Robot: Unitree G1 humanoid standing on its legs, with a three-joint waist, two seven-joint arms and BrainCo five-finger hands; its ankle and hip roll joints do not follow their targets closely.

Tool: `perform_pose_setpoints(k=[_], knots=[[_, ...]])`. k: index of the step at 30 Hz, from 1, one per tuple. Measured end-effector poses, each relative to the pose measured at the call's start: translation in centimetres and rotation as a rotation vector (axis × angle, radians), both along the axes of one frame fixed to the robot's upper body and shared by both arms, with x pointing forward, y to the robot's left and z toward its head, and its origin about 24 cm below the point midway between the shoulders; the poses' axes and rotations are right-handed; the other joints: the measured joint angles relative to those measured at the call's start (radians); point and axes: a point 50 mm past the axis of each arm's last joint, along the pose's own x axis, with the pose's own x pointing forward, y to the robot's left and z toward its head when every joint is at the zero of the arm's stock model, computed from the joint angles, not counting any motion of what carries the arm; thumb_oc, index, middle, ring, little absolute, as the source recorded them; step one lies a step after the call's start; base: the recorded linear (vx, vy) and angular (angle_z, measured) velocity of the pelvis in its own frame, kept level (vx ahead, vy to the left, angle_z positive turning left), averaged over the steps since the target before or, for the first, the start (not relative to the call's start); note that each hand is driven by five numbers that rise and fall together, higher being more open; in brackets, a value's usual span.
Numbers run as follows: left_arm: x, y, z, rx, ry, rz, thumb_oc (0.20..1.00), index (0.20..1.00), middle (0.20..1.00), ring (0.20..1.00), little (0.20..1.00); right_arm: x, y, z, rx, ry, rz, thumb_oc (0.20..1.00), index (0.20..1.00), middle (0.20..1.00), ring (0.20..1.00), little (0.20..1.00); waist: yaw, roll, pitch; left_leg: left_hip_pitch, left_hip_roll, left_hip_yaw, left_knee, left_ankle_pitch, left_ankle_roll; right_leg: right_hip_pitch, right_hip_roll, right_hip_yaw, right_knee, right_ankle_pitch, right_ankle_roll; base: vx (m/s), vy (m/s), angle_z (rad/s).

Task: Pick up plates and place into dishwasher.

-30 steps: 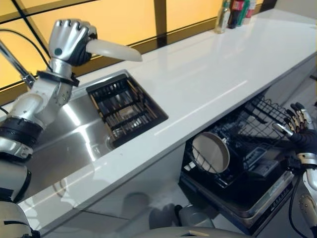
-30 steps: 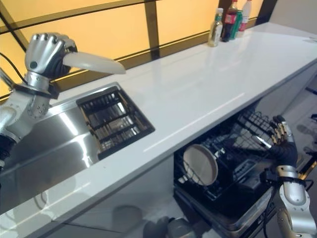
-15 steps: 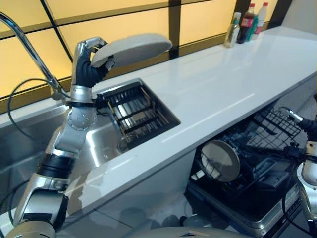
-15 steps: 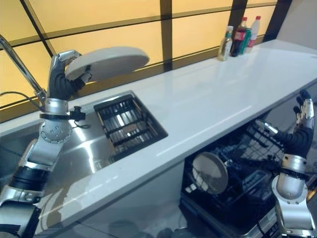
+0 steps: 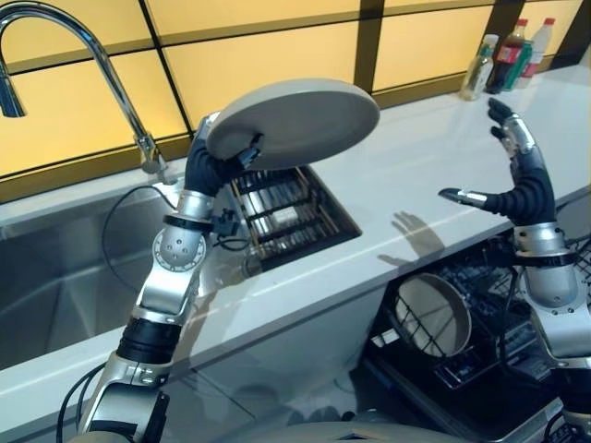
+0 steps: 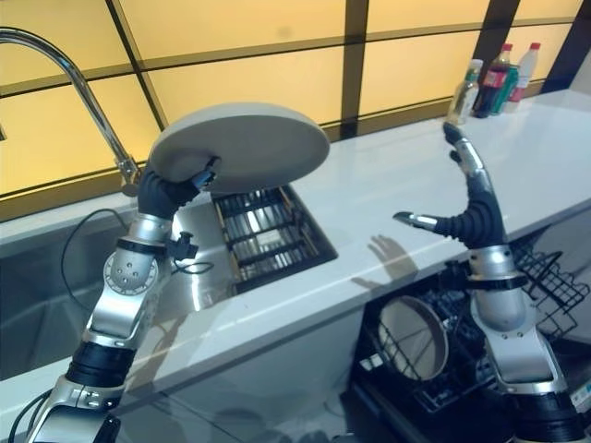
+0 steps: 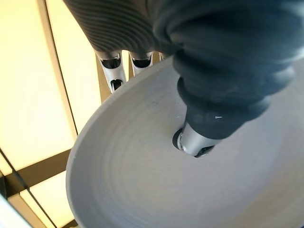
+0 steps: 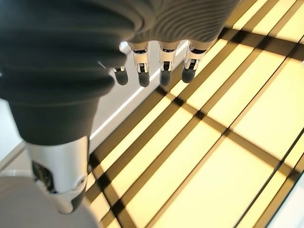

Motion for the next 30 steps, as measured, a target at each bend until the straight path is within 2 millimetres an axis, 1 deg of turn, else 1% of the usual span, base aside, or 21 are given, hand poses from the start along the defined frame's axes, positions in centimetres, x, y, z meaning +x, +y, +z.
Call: perform_pose_setpoints(k=[4,8,10,12,15,16,19,21,26,27,28,30], knots=[[0.1,-0.6,-0.3,-0.014,0.031,-0.045,0.200,0.200,0.200,0.200,0.200,0.6,1.3,-0.3,-0.003,0.051,0.079,1.000,1.000,1.000,1.000,1.000,0.001,0.000,0.000,0.000,0.000,-0.003,0.000,0.000,0.000,0.005,-0.001,-0.003,-0.007,0.002,-0.002,0.00,0.000,0.00],[0.0,-1.3,-0.7,-0.010,0.058,-0.105,0.200,0.200,0.200,0.200,0.200,0.8,1.4,-0.6,0.059,0.119,0.141,1.000,1.000,1.000,1.000,1.000,0.002,0.000,0.000,0.000,0.000,-0.009,0.000,0.000,0.000,0.010,-0.002,-0.009,-0.013,0.002,-0.002,0.00,-0.018,0.05],[0.0,-1.6,-0.8,-0.058,0.075,-0.151,0.200,0.200,0.200,0.200,0.200,0.9,1.7,-0.9,0.099,0.147,0.178,1.000,1.000,1.000,1.000,1.000,0.003,0.000,0.000,0.000,0.000,-0.012,0.000,0.000,0.000,0.012,-0.002,-0.011,-0.013,0.002,-0.002,0.00,-0.016,0.01],[-0.1,-2.2,-1.1,-0.101,0.096,-0.200,0.200,0.200,0.200,0.200,0.200,1.0,2.5,-1.5,0.133,0.185,0.232,1.000,1.000,1.000,1.000,1.000,0.002,0.000,0.000,0.000,0.000,-0.012,0.000,0.000,0.000,0.012,-0.002,-0.011,-0.013,0.002,-0.002,0.00,0.000,0.00],[-0.4,-3.2,-1.8,-0.096,0.126,-0.257,0.200,0.200,0.200,0.200,0.200,0.9,3.8,-2.0,0.144,0.238,0.312,1.000,1.000,1.000,1.000,1.000,0.002,0.000,0.000,0.000,0.001,-0.012,0.000,0.000,0.000,0.011,-0.002,-0.012,-0.013,0.002,-0.002,0.00,0.000,0.00],[-0.5,-3.5,-2.2,-0.093,0.140,-0.270,0.200,0.200,0.200,0.200,0.200,0.8,4.2,-2.0,0.152,0.243,0.341,1.000,1.000,1.000,1.000,1.000,0.001,0.000,-0.001,0.000,0.001,-0.012,0.000,0.000,0.000,0.012,-0.001,-0.012,-0.013,0.002,-0.002,0.00,0.000,0.00],[-0.9,-4.2,-3.2,-0.081,0.175,-0.295,0.200,0.200,0.200,0.200,0.200,0.6,4.6,-1.7,0.173,0.241,0.382,1.000,1.000,1.000,1.000,1.000,0.002,0.000,-0.001,0.001,0.001,-0.012,0.000,0.000,0.000,0.011,-0.002,-0.011,-0.013,0.003,-0.002,0.00,0.000,0.00],[-1.0,-4.6,-3.5,-0.076,0.186,-0.307,0.200,0.200,0.200,0.200,0.200,0.5,4.8,-1.5,0.181,0.236,0.399,1.000,1.000,1.000,1.000,1.000,0.002,-0.002,-0.002,0.000,0.001,-0.012,0.000,0.000,0.000,0.011,-0.001,-0.011,-0.013,0.003,-0.002,0.00,0.000,0.00],[-1.1,-4.9,-3.7,-0.081,0.195,-0.316,0.200,0.200,0.200,0.200,0.200,0.5,5.7,-2.1,0.238,0.258,0.445,1.000,1.000,1.000,1.000,1.000,0.002,-0.004,-0.007,0.000,0.001,-0.012,0.000,0.000,0.000,0.011,-0.001,-0.011,-0.014,0.003,-0.002,0.00,0.000,0.00],[-1.1,-4.8,-3.9,-0.082,0.200,-0.315,0.200,0.200,0.200,0.200,0.200,0.5,5.7,-2.1,0.253,0.261,0.451,0.564,0.564,0.564,0.564,0.564,0.002,-0.004,-0.008,0.000,0.001,-0.012,0.000,0.000,0.000,0.011,-0.001,-0.011,-0.014,0.003,-0.002,0.00,0.000,0.00],[-1.2,-4.8,-4.0,-0.082,0.205,-0.314,0.200,0.200,0.200,0.200,0.200,0.6,5.8,-2.1,0.261,0.267,0.457,0.200,0.200,0.200,0.200,0.200,0.003,-0.005,-0.009,0.000,0.001,-0.012,0.000,0.000,0.000,0.011,-0.001,-0.011,-0.014,0.003,-0.002,0.00,0.000,0.00],[-1.3,-4.9,-4.3,-0.083,0.217,-0.312,0.200,0.200,0.200,0.200,0.200,0.6,5.9,-2.1,0.257,0.275,0.472,0.200,0.200,0.200,0.200,0.200,0.003,-0.007,-0.011,0.000,0.001,-0.012,0.000,0.000,0.000,0.011,-0.001,-0.011,-0.014,0.003,-0.002,0.00,0.000,0.00]])
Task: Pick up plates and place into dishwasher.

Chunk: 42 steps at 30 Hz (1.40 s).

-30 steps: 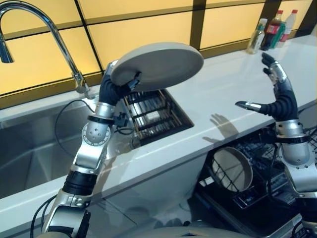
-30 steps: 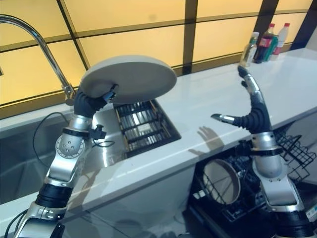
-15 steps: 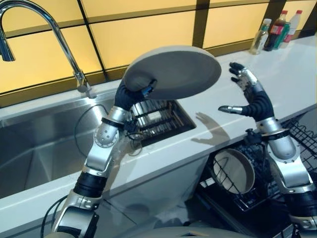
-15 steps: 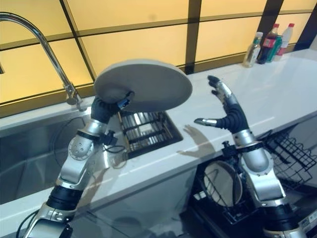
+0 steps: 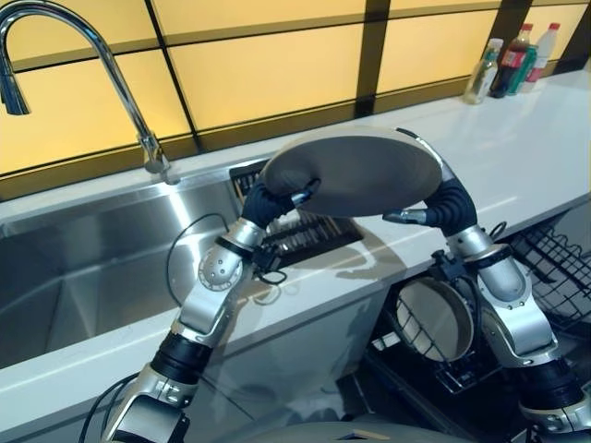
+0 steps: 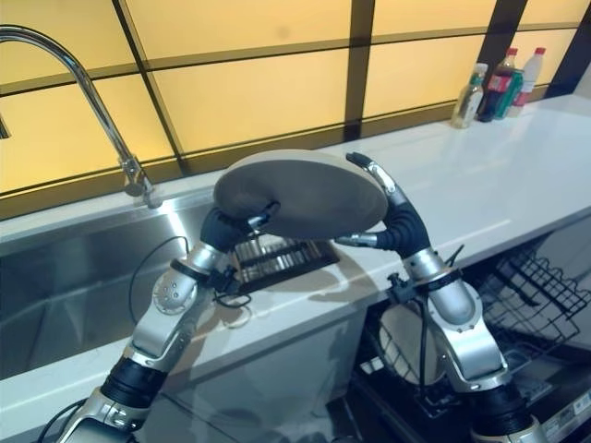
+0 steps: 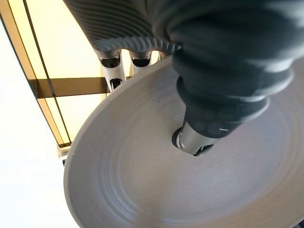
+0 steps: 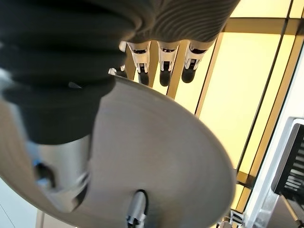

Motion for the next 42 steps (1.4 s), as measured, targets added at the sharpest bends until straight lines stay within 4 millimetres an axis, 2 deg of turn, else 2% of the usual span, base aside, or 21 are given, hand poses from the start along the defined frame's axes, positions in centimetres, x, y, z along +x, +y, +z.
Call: perform_pose_setpoints(k=[17,18,20,27,33,36,42], knots=[[-0.6,-0.5,-1.0,0.006,0.024,-0.025,0.200,0.200,0.200,0.200,0.200,-0.1,0.4,0.4,-0.030,-0.002,0.065,0.200,0.200,0.200,0.200,0.200,-0.003,-0.005,-0.005,0.000,0.000,0.004,0.000,0.000,0.000,-0.003,0.000,0.003,0.002,0.000,0.001,0.00,0.000,0.00],[-0.6,-0.5,-1.0,0.006,0.024,-0.025,0.307,0.307,0.307,0.307,0.307,-0.1,0.3,0.4,-0.028,-0.001,0.066,0.200,0.200,0.200,0.200,0.200,-0.003,-0.005,-0.005,0.000,0.000,0.006,0.000,0.000,0.000,-0.004,0.000,0.004,0.002,0.001,0.001,-0.01,0.001,-0.03],[-0.6,-0.5,-1.0,0.004,0.024,-0.023,1.000,1.000,1.000,1.000,1.000,-0.1,0.3,0.4,-0.028,-0.001,0.067,0.200,0.200,0.200,0.200,0.200,-0.003,-0.006,-0.005,0.000,0.000,0.009,0.000,0.000,0.000,-0.005,0.000,0.006,0.002,0.002,0.002,-0.01,-0.003,-0.04],[-0.4,-0.6,-1.6,-0.009,0.055,-0.022,1.000,1.000,1.000,1.000,1.000,-0.2,-0.2,0.0,-0.024,0.017,0.042,0.200,0.200,0.200,0.200,0.200,-0.010,-0.010,-0.007,0.000,0.000,0.026,0.000,0.000,0.000,-0.013,0.002,0.017,0.004,0.005,0.004,-0.03,-0.009,-0.05],[-0.4,0.3,-2.1,-0.087,0.111,-0.018,1.000,1.000,1.000,1.000,1.000,-1.8,-3.9,-2.4,0.070,0.100,-0.194,0.200,0.200,0.200,0.200,0.200,-0.012,-0.024,-0.007,-0.001,0.000,0.053,-0.001,-0.005,0.004,-0.030,0.006,0.041,0.012,0.004,0.007,-0.04,-0.010,-0.12],[-0.7,0.9,-3.0,-0.142,0.170,-0.018,1.000,1.000,1.000,1.000,1.000,-2.5,-5.9,-2.9,0.150,0.088,-0.339,0.200,0.200,0.200,0.200,0.200,-0.055,-0.030,-0.004,-0.002,-0.001,0.059,-0.001,-0.006,0.005,-0.038,0.007,0.053,0.018,0.004,0.009,-0.04,-0.009,-0.11],[-1.3,1.1,-4.3,-0.189,0.241,-0.024,1.000,1.000,1.000,1.000,1.000,-3.9,-9.6,-4.0,0.269,0.077,-0.611,0.200,0.200,0.200,0.200,0.200,-0.104,-0.045,0.012,-0.001,-0.006,0.085,0.000,-0.009,0.006,-0.055,0.007,0.081,0.028,0.008,0.016,-0.08,-0.010,-0.14]])
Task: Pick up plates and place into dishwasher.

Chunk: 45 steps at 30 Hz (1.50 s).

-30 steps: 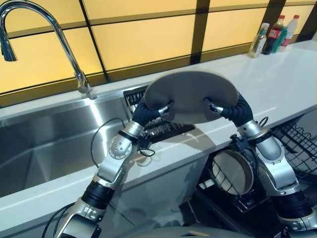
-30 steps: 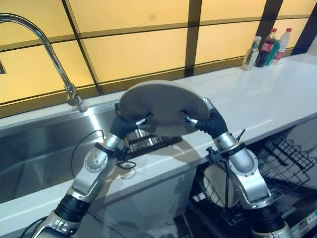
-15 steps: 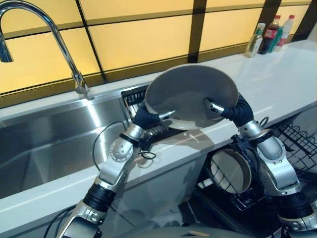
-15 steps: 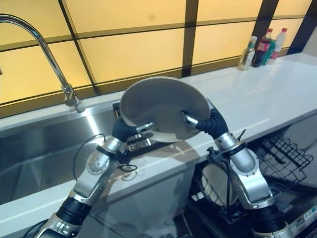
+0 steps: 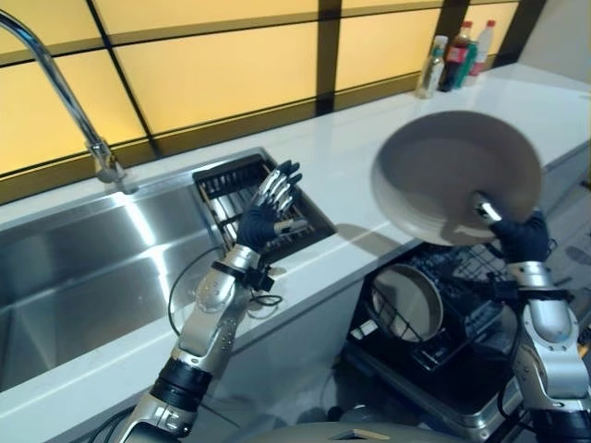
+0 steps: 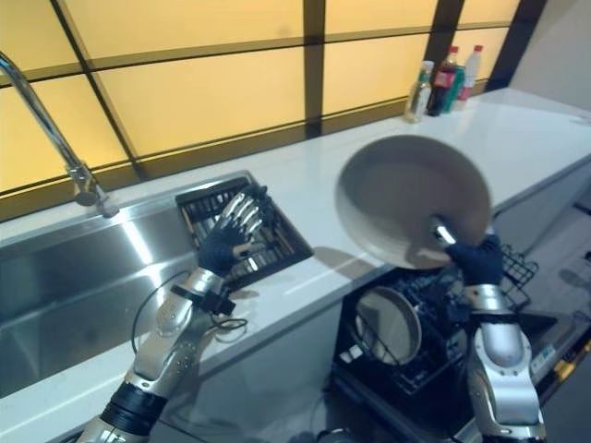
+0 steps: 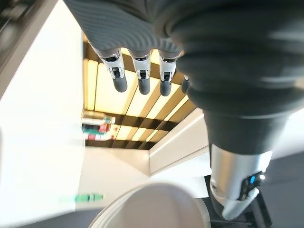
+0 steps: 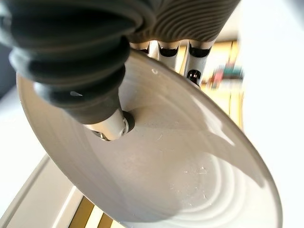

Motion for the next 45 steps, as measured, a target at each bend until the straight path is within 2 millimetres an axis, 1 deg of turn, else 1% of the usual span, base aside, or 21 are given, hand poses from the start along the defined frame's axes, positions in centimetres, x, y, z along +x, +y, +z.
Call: perform_pose_setpoints(k=[2,6,8,9,10,11,13,14,15,16,17,18,19,21,26,28,31,34,36,42,45], knots=[[-0.1,-0.3,-0.1,-0.002,0.008,-0.019,1.000,1.000,1.000,1.000,1.000,-0.2,-0.7,-0.8,0.025,0.012,-0.069,0.200,0.200,0.200,0.200,0.200,-0.012,-0.006,0.012,0.000,-0.005,0.009,0.000,-0.001,0.003,-0.013,-0.002,0.010,0.015,-0.002,0.004,-0.04,0.001,-0.12],[-0.5,-1.4,-0.7,0.022,0.036,-0.076,1.000,1.000,1.000,1.000,1.000,-0.7,-2.0,-2.3,0.010,0.077,-0.207,0.200,0.200,0.200,0.200,0.200,-0.014,-0.013,0.037,0.007,-0.013,0.022,0.002,0.001,0.008,-0.016,-0.007,0.011,0.030,0.008,0.017,-0.06,-0.025,-0.11],[-0.6,-1.2,-0.9,0.055,0.037,-0.100,1.000,1.000,1.000,1.000,1.000,-0.5,-2.9,-3.3,-0.012,0.123,-0.281,0.200,0.200,0.200,0.200,0.200,0.014,-0.021,0.061,0.018,-0.005,0.063,0.006,-0.002,0.011,-0.035,-0.009,-0.053,0.043,0.035,0.051,-0.14,-0.070,-0.52],[-0.6,-1.1,-1.0,0.069,0.039,-0.111,1.000,1.000,1.000,1.000,1.000,-0.6,-3.3,-3.9,-0.003,0.146,-0.307,0.200,0.200,0.200,0.200,0.200,0.019,-0.024,0.072,0.016,0.005,0.074,0.018,-0.009,0.015,-0.038,-0.007,-0.070,0.043,0.057,0.074,-0.13,-0.083,-0.42],[-0.6,-1.1,-1.0,0.082,0.041,-0.122,1.000,1.000,1.000,1.000,1.000,-0.6,-3.6,-4.5,0.005,0.168,-0.332,0.200,0.200,0.200,0.200,0.200,0.023,-0.020,0.083,0.009,0.018,0.080,0.028,-0.014,0.017,-0.047,-0.004,-0.086,0.047,0.076,0.104,-0.09,-0.101,-0.17],[-0.8,-1.3,-1.1,0.092,0.042,-0.145,1.000,1.000,1.000,1.000,1.000,-0.8,-4.0,-5.1,-0.006,0.195,-0.378,0.200,0.200,0.200,0.200,0.200,0.030,-0.012,0.090,-0.002,0.032,0.080,0.038,-0.015,0.020,-0.064,-0.005,-0.112,0.068,0.077,0.119,-0.05,-0.108,-0.09],[-1.3,-2.1,-1.2,0.105,0.038,-0.203,1.000,1.000,1.000,1.000,1.000,-1.1,-5.4,-6.3,-0.040,0.260,-0.486,0.200,0.200,0.200,0.200,0.200,0.055,0.012,0.098,-0.033,0.064,0.108,0.044,-0.004,0.026,-0.114,-0.028,-0.157,0.224,0.033,0.091,0.02,-0.133,0.03],[-1.6,-2.7,-1.1,0.105,0.031,-0.232,1.000,1.000,1.000,1.000,1.000,-1.3,-5.9,-6.6,-0.041,0.284,-0.522,0.200,0.200,0.200,0.200,0.200,0.061,0.022,0.097,-0.048,0.075,0.105,0.050,-0.005,0.023,-0.113,-0.045,-0.162,0.254,0.004,0.090,0.07,-0.144,0.16],[-1.9,-3.0,-0.9,0.112,0.017,-0.267,1.000,1.000,1.000,1.000,1.000,-1.6,-6.3,-7.1,-0.052,0.310,-0.568,0.200,0.200,0.200,0.200,0.200,0.073,0.016,0.091,-0.044,0.069,0.100,0.052,0.004,0.014,-0.075,-0.076,-0.176,0.203,-0.003,0.088,0.07,-0.132,0.05],[-2.2,-3.0,-0.7,0.116,0.011,-0.291,1.000,1.000,1.000,1.000,1.000,-1.6,-6.3,-7.6,-0.056,0.334,-0.590,0.200,0.200,0.200,0.200,0.200,0.091,-0.008,0.083,-0.042,0.054,0.101,0.054,0.008,0.001,-0.023,-0.103,-0.170,0.113,-0.014,0.089,0.07,-0.116,-0.15],[-2.3,-2.9,-0.7,0.118,0.012,-0.301,1.000,1.000,1.000,1.000,1.000,-1.3,-6.3,-7.9,-0.062,0.353,-0.594,0.200,0.200,0.200,0.200,0.200,0.112,-0.023,0.084,-0.042,0.041,0.083,0.063,0.003,-0.010,0.022,-0.106,-0.175,0.038,-0.029,0.029,0.07,-0.101,-0.30],[-2.4,-2.8,-1.1,0.117,0.030,-0.309,1.000,1.000,1.000,1.000,1.000,-0.7,-6.5,-8.3,-0.064,0.382,-0.600,0.200,0.200,0.200,0.200,0.200,0.126,-0.017,0.084,-0.052,0.044,0.036,0.068,0.000,-0.015,0.027,-0.092,-0.175,0.021,-0.022,0.028,0.10,-0.102,-0.20],[-2.5,-2.7,-1.2,0.122,0.034,-0.322,1.000,1.000,1.000,1.000,1.000,-0.4,-6.6,-8.8,-0.063,0.417,-0.609,0.200,0.200,0.200,0.200,0.200,0.126,-0.009,0.080,-0.050,0.048,0.012,0.066,0.000,-0.015,0.036,-0.083,-0.179,0.011,-0.022,0.026,0.12,-0.093,-0.05],[-2.6,-2.9,-1.3,0.095,0.048,-0.362,1.000,1.000,1.000,1.000,1.000,-0.7,-7.2,-10.1,-0.066,0.491,-0.631,0.200,0.200,0.200,0.200,0.200,0.128,0.000,0.073,-0.050,0.057,-0.012,0.062,0.008,-0.030,0.055,-0.067,-0.197,-0.002,-0.024,0.018,0.11,-0.071,0.15],[-3.8,-2.6,-2.6,0.079,0.100,-0.433,1.000,1.000,1.000,1.000,1.000,-1.3,-7.9,-12.7,-0.105,0.665,-0.646,0.200,0.200,0.200,0.200,0.200,0.133,0.011,0.064,-0.050,0.057,-0.035,0.070,0.007,-0.031,0.063,-0.067,-0.215,0.000,-0.022,0.004,0.07,-0.039,0.12],[-4.0,-2.3,-2.9,0.089,0.119,-0.447,1.000,1.000,1.000,1.000,1.000,-1.6,-7.8,-13.5,-0.120,0.708,-0.644,0.200,0.200,0.200,0.200,0.200,0.148,0.010,0.064,-0.050,0.055,-0.036,0.070,0.007,-0.031,0.064,-0.074,-0.216,0.002,-0.021,0.005,0.03,-0.057,0.03],[-4.2,-1.8,-3.2,0.107,0.135,-0.461,1.000,1.000,1.000,1.000,1.000,-2.1,-7.8,-15.2,-0.145,0.798,-0.650,0.200,0.200,0.200,0.200,0.200,0.171,-0.004,0.060,-0.052,0.049,-0.045,0.071,0.006,-0.031,0.067,-0.082,-0.225,0.011,-0.022,0.010,0.03,-0.052,0.09],[-4.5,-1.5,-3.6,0.127,0.153,-0.493,1.000,1.000,1.000,1.000,1.000,-1.8,-8.1,-15.4,-0.175,0.822,-0.670,0.200,0.200,0.200,0.200,0.200,0.181,-0.014,0.062,-0.057,0.042,-0.058,0.086,0.005,-0.026,0.066,-0.092,-0.237,0.020,-0.026,0.015,0.00,-0.070,0.15],[-5.1,-1.4,-4.0,0.116,0.178,-0.540,1.000,1.000,1.000,1.000,1.000,-0.9,-8.0,-15.1,-0.217,0.818,-0.657,0.200,0.200,0.200,0.200,0.200,0.185,-0.017,0.061,-0.074,0.041,-0.061,0.107,0.001,-0.021,0.057,-0.097,-0.239,0.026,-0.034,0.023,-0.02,-0.041,0.07],[-6.7,-2.1,-5.2,0.081,0.232,-0.715,1.000,1.000,1.000,1.000,1.000,0.8,-8.2,-14.7,-0.352,0.837,-0.657,0.200,0.200,0.200,0.200,0.200,0.184,-0.012,0.059,-0.103,0.040,-0.062,0.162,-0.018,-0.013,0.045,-0.108,-0.241,0.043,-0.036,0.026,0.07,0.000,0.02],[-7.2,-2.1,-6.2,0.085,0.282,-0.757,1.000,1.000,1.000,1.000,1.000,1.0,-8.2,-14.5,-0.429,0.836,-0.643,0.200,0.200,0.200,0.200,0.200,0.182,-0.004,0.056,-0.094,0.040,-0.059,0.169,-0.022,-0.012,0.049,-0.109,-0.237,0.045,-0.035,0.027,0.10,0.015,-0.04]])
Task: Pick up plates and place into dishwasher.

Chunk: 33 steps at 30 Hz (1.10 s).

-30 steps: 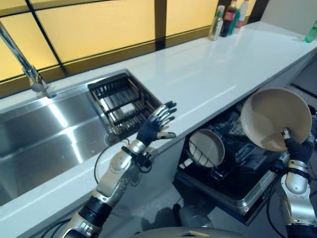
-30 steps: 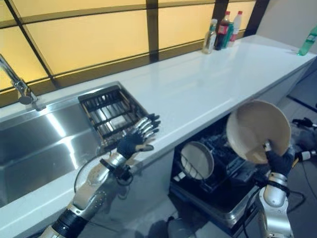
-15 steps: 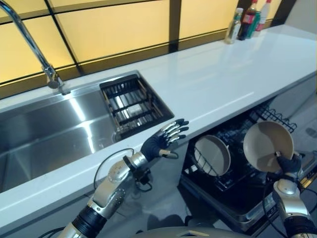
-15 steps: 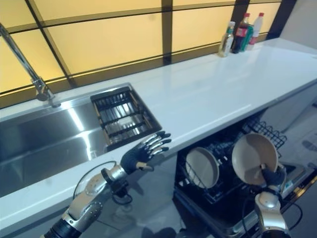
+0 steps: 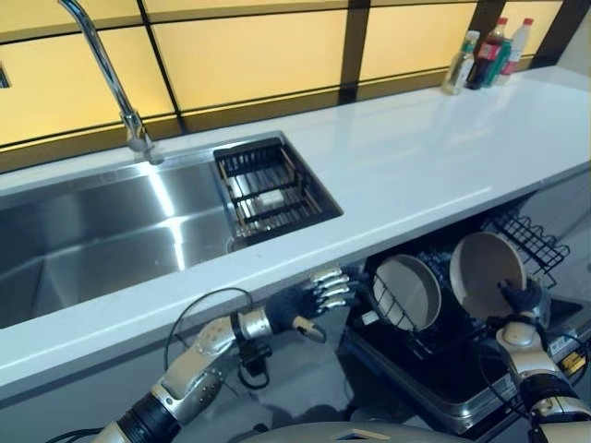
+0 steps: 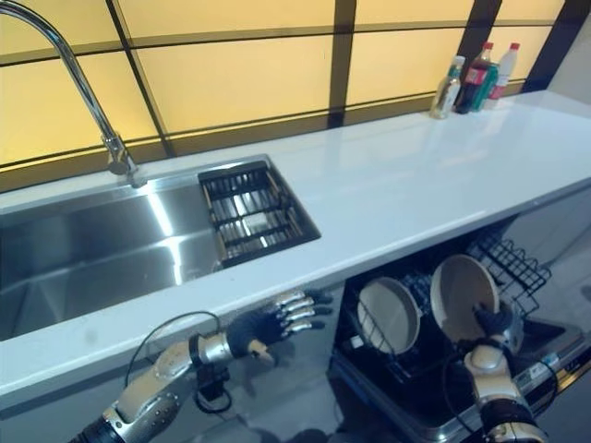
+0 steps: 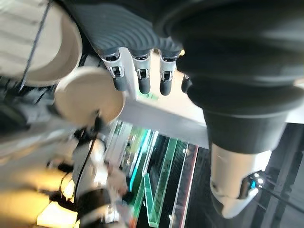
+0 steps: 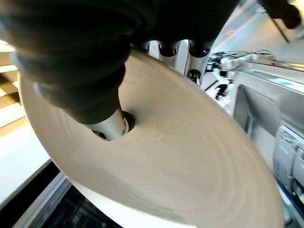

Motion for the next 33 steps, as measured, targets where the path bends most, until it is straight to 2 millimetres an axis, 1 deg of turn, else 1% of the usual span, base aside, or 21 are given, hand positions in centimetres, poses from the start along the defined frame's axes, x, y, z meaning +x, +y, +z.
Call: perform_pose_setpoints(k=[1,5,6,7,8,9,11,13,15,17,18,21,25,29,33], knots=[[-0.1,0.2,-0.5,0.015,0.020,0.003,1.000,1.000,1.000,1.000,1.000,0.0,-0.1,0.1,-0.017,0.010,0.006,0.200,0.200,0.200,0.200,0.200,0.000,0.005,0.001,0.010,-0.001,0.001,-0.002,-0.001,0.000,0.006,0.000,0.003,0.000,0.000,0.000,0.09,0.016,-0.07],[-1.0,1.0,-3.4,0.082,0.137,0.037,1.000,1.000,1.000,1.000,1.000,-0.1,-1.1,0.3,-0.072,0.059,0.014,0.200,0.200,0.200,0.200,0.200,-0.001,0.030,-0.004,0.029,-0.002,0.008,0.000,-0.005,-0.002,0.014,0.002,0.017,0.001,-0.001,0.002,0.07,-0.011,-0.12],[-1.4,1.3,-4.0,0.095,0.169,0.058,1.000,1.000,1.000,1.000,1.000,-0.1,-1.2,0.4,-0.073,0.060,0.015,0.200,0.200,0.200,0.200,0.200,0.002,0.036,-0.003,0.033,-0.004,-0.003,0.007,-0.013,-0.004,0.011,0.006,0.031,0.003,-0.001,0.002,0.01,-0.073,-0.35],[-1.9,1.6,-4.6,0.104,0.197,0.075,1.000,1.000,1.000,1.000,1.000,0.1,-1.1,0.4,-0.069,0.060,0.024,0.200,0.200,0.200,0.200,0.200,0.009,0.040,-0.001,0.037,-0.013,-0.018,0.017,-0.024,-0.007,0.007,0.013,0.051,0.007,0.002,0.000,-0.01,-0.103,-0.67],[-2.3,1.9,-5.3,0.116,0.229,0.095,1.000,1.000,1.000,1.000,1.000,0.3,-0.9,0.4,-0.065,0.066,0.041,0.200,0.200,0.200,0.200,0.200,0.031,0.042,0.000,0.045,-0.022,-0.057,0.029,-0.044,-0.007,0.000,0.023,0.081,0.006,0.010,-0.003,-0.02,-0.098,-0.86],[-2.7,2.2,-5.8,0.129,0.253,0.110,1.000,1.000,1.000,1.000,1.000,0.4,-0.7,0.4,-0.065,0.071,0.058,0.200,0.200,0.200,0.200,0.200,0.055,0.040,0.001,0.042,-0.025,-0.075,0.043,-0.060,-0.007,-0.008,0.029,0.093,0.002,0.022,-0.004,-0.03,-0.102,-0.95],[-2.7,3.2,-6.7,0.169,0.274,0.146,1.000,1.000,1.000,1.000,1.000,0.5,-0.3,0.2,-0.053,0.072,0.066,0.200,0.200,0.200,0.200,0.200,0.077,0.023,0.019,0.025,-0.013,-0.082,0.076,-0.082,-0.009,-0.010,0.025,0.080,-0.003,0.029,-0.010,-0.09,-0.117,-0.50],[-2.2,3.9,-6.8,0.186,0.269,0.172,1.000,1.000,1.000,1.000,1.000,0.5,-0.4,0.2,-0.029,0.051,0.039,0.200,0.200,0.200,0.200,0.200,0.078,0.007,0.030,-0.019,-0.003,-0.088,0.128,-0.099,-0.007,-0.032,0.022,0.056,-0.001,0.029,-0.009,-0.07,-0.107,0.00],[-1.8,4.6,-6.8,0.200,0.256,0.176,1.000,1.000,1.000,1.000,1.000,0.7,-0.2,0.5,-0.015,0.019,0.034,0.200,0.200,0.200,0.200,0.200,0.078,0.001,0.050,-0.052,0.003,-0.093,0.185,-0.118,-0.002,-0.049,0.025,0.052,0.017,0.034,-0.009,0.00,-0.064,0.05],[-2.0,5.2,-7.6,0.266,0.257,0.164,1.000,1.000,1.000,1.000,1.000,1.3,0.5,1.0,-0.014,-0.020,0.060,0.200,0.200,0.200,0.200,0.200,0.075,-0.011,0.074,-0.072,0.008,-0.090,0.236,-0.145,0.000,-0.062,0.026,0.058,0.034,0.037,-0.010,0.01,-0.035,-0.05],[-2.1,5.3,-7.8,0.284,0.254,0.159,1.000,1.000,1.000,1.000,1.000,1.6,1.0,1.5,-0.016,-0.052,0.083,0.200,0.200,0.200,0.200,0.200,0.079,-0.005,0.080,-0.083,0.012,-0.090,0.261,-0.157,0.005,-0.062,0.027,0.059,0.038,0.037,-0.009,0.02,-0.038,-0.10],[-2.2,5.8,-8.4,0.322,0.262,0.159,1.000,1.000,1.000,1.000,1.000,2.1,2.1,2.2,-0.010,-0.103,0.130,0.200,0.200,0.200,0.200,0.200,0.065,-0.016,0.096,-0.100,0.020,-0.085,0.320,-0.192,0.015,-0.062,0.028,0.067,0.051,0.035,0.001,0.04,-0.069,-0.05],[-1.9,7.4,-9.2,0.383,0.278,0.223,1.000,1.000,1.000,1.000,1.000,2.0,2.8,1.7,-0.006,-0.093,0.144,0.200,0.200,0.200,0.200,0.200,0.053,-0.039,0.121,-0.103,0.028,-0.081,0.369,-0.223,0.022,-0.059,0.025,0.079,0.080,0.023,0.010,0.07,-0.136,-0.05],[-1.8,8.3,-9.6,0.464,0.264,0.233,1.000,1.000,1.000,1.000,1.000,1.0,2.8,1.1,-0.015,-0.057,0.142,0.200,0.200,0.200,0.200,0.200,0.053,-0.040,0.133,-0.137,0.046,-0.091,0.436,-0.253,0.024,-0.064,0.041,0.079,0.097,0.021,0.006,0.03,-0.157,0.01],[-1.6,9.0,-9.7,0.526,0.271,0.217,1.000,1.000,1.000,1.000,1.000,1.0,2.6,1.1,-0.027,-0.052,0.120,0.200,0.200,0.200,0.200,0.200,0.058,-0.041,0.144,-0.187,0.054,-0.113,0.488,-0.268,0.030,-0.083,0.044,0.062,0.115,0.012,0.013,-0.05,-0.173,0.13]])
